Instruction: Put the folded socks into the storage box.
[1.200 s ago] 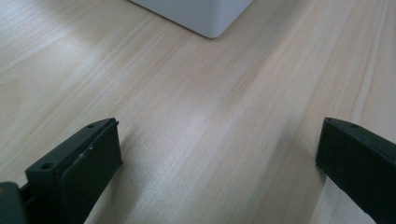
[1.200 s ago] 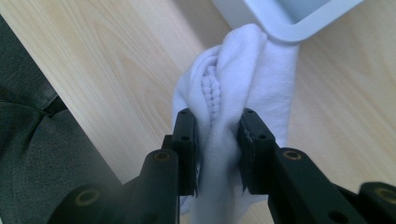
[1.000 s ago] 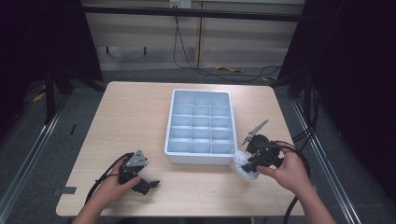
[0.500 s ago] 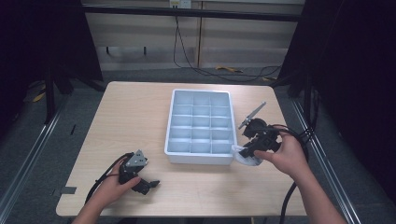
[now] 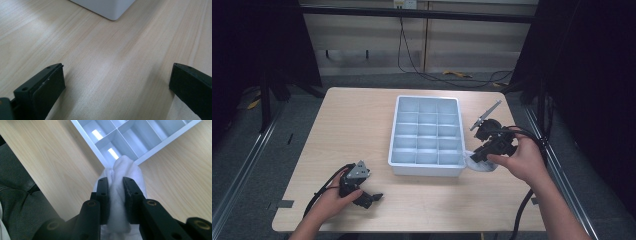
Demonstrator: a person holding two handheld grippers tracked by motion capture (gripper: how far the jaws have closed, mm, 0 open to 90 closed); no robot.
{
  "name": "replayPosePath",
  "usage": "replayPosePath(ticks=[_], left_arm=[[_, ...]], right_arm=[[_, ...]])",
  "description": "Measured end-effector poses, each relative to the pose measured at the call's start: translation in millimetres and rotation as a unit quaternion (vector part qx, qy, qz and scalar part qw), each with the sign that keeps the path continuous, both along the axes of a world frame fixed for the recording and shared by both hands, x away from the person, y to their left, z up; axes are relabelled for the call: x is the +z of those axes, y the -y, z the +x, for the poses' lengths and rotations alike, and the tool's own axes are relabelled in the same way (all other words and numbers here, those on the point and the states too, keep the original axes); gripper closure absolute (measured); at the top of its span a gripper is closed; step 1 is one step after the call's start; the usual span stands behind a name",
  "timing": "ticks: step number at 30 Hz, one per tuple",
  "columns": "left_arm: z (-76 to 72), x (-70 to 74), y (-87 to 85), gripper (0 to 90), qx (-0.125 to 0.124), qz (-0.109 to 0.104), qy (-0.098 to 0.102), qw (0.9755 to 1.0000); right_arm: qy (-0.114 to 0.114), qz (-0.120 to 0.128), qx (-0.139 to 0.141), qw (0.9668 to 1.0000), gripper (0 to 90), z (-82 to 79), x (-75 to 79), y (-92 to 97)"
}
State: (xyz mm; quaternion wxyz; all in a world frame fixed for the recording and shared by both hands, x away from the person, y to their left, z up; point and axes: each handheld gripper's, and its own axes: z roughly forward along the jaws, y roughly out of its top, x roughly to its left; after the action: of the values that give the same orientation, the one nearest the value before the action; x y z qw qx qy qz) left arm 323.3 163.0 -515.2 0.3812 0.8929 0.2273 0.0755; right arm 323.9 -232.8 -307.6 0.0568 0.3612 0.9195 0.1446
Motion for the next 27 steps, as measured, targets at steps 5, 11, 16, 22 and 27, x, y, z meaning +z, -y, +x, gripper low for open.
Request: replayPosePath(ticks=[5, 11, 16, 22, 27], left_arm=[[0.0, 0.0, 0.0, 0.0, 0.000, 0.000, 0.000, 1.0000], [0.1, 0.0, 0.0, 0.0, 0.000, -0.001, 0.000, 1.0000], [0.1, 0.0, 0.0, 0.0, 0.000, 0.000, 0.000, 1.0000], [0.0, 0.0, 0.0, 0.0, 0.000, 0.000, 0.000, 1.0000], [0.0, 0.0, 0.0, 0.0, 0.000, 0.000, 0.000, 1.0000]], right_arm=[[0.011, 0.009, -0.004, 0.9999, 76.4, 1.6, 1.0, 3.1], [0.025, 0.022, 0.014, 0.9994, 76.2, 12.3, 1.6, -12.2], [0.033, 0.033, 0.030, 0.9985, 76.1, 25.6, -2.7, -31.2], [0.037, 0.036, 0.038, 0.9979, 75.8, 40.1, -21.1, -47.6], [0.036, 0.049, 0.047, 0.9971, 75.4, 51.6, -43.8, -53.2]])
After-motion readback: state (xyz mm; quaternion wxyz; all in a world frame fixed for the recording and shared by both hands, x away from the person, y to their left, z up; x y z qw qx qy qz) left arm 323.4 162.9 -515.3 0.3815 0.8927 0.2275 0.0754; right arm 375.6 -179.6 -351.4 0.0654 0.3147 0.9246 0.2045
